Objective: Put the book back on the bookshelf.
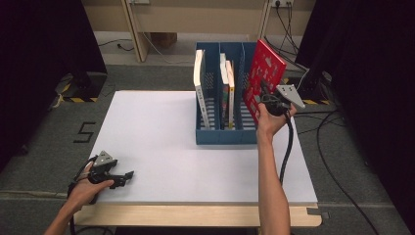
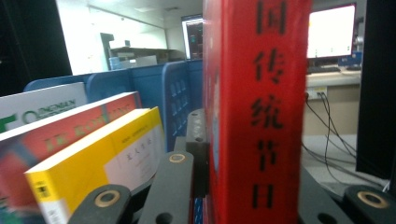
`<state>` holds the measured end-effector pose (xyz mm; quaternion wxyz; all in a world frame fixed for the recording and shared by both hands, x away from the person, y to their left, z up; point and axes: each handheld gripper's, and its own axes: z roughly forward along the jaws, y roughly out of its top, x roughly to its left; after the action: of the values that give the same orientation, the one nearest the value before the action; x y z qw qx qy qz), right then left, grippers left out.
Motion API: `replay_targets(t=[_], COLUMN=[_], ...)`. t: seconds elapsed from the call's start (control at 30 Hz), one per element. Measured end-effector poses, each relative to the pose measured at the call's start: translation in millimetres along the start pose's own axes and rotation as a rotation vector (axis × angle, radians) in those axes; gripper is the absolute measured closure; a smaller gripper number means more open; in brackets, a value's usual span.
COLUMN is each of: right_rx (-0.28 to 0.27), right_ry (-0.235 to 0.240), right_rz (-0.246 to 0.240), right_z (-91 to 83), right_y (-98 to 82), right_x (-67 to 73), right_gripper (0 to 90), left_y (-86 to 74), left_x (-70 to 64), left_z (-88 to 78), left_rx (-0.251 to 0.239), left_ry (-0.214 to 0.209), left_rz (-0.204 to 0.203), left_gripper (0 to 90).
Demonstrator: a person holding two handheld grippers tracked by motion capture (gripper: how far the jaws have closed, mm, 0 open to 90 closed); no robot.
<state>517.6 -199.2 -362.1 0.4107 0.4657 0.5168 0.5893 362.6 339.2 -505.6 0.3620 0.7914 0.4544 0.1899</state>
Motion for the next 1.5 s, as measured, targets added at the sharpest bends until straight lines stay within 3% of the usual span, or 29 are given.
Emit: replay_targets(t=[0.43, 0.6, 1.07, 1.5], right_rx=[0.022, 0.034, 0.059, 0.153], right_ry=[-0.03, -0.038, -0.033, -0.027], right_rz=[0.011, -0.01, 0.001, -0.014], right_z=[34.1, 41.3, 51.2, 54.1], right_y=[-18.4, -23.7, -35.2, -41.2], right_x=[-0.1, 3.7, 4.8, 4.3], right_gripper=[79.9, 79.9, 79.6, 78.1], left_y=[0.1, 0.1, 0.1, 0.1], left_x=[-0.2, -0.2, -0.5, -0.3], left_z=[0.1, 0.1, 0.3, 0.1], left_rx=[0.001, 0.001, -0.003, 0.0], left_ry=[0.001, 0.001, 0.001, 0.001], left_rz=[0.002, 0.002, -0.002, 0.002], left_gripper=[13.1, 13.1, 13.1, 13.1])
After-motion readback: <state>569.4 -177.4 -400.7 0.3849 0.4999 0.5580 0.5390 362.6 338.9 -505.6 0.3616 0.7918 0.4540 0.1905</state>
